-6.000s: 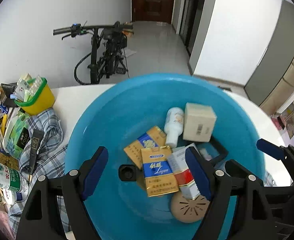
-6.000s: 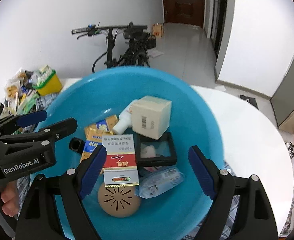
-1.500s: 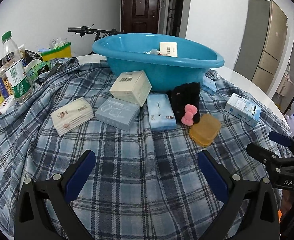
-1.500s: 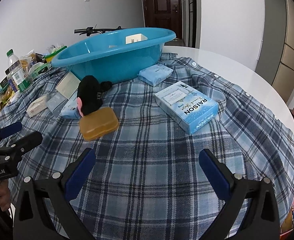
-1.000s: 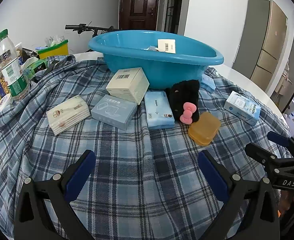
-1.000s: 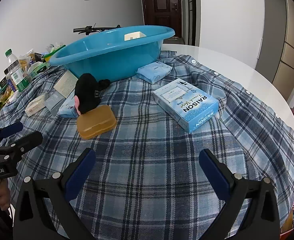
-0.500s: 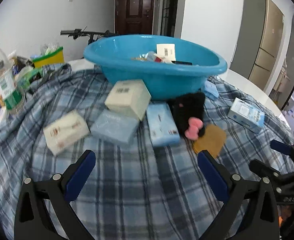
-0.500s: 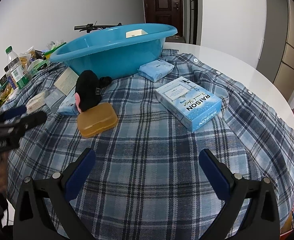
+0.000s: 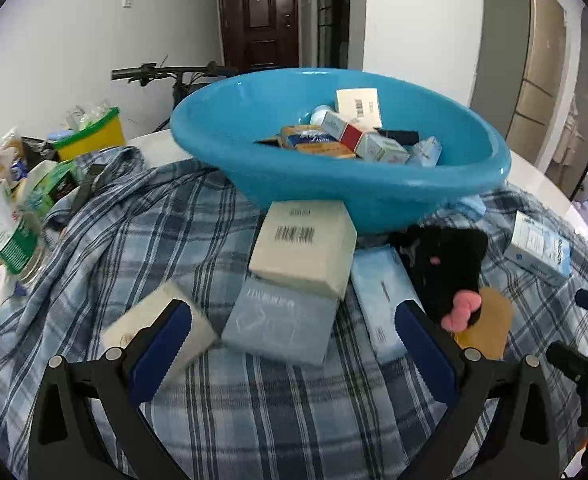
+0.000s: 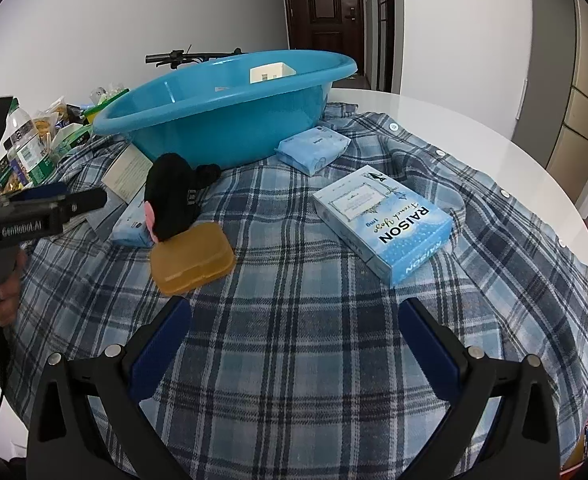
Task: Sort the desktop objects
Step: 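Lower the left tool onto the cream barcode box and close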
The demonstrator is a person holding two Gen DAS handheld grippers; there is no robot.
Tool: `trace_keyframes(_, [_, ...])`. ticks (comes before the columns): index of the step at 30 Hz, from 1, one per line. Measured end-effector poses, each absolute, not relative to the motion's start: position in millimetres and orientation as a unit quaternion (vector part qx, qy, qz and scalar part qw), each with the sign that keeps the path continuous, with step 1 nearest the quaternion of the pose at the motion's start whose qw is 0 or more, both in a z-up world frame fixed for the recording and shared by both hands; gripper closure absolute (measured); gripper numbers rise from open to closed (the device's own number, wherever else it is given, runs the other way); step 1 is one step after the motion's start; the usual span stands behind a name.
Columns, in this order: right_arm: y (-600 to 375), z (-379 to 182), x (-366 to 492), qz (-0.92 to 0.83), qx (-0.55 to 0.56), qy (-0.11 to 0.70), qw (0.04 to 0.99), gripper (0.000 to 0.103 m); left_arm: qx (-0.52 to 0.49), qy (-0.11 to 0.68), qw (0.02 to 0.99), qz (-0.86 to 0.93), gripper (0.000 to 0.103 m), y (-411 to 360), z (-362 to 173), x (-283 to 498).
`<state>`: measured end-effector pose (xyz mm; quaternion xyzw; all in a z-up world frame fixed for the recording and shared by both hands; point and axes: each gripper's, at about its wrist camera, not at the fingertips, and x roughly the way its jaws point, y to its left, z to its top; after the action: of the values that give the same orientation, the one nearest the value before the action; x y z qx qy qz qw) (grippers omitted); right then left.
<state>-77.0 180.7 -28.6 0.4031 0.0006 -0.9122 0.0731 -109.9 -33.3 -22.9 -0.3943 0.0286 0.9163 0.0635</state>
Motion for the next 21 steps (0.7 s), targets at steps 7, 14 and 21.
trace_keyframes(7, [179.0,-29.7,-85.3,-0.91,0.409,0.006,0.069,0.0,-0.402,0.015,0.118,0.908,0.002,-45.2,-20.1,-142.2])
trace_keyframes(14, [178.2,-33.9,-90.6,-0.907,0.417,0.006,0.063,0.0,-0.425,-0.011,0.177,0.888,0.013,-50.6,-30.2,-169.8])
trace_keyframes(21, [179.7,-36.0,-92.6,-0.905,0.422,0.005,0.059,0.0,-0.439,-0.026,0.188,0.878,0.046,-47.8,-38.7,-179.0])
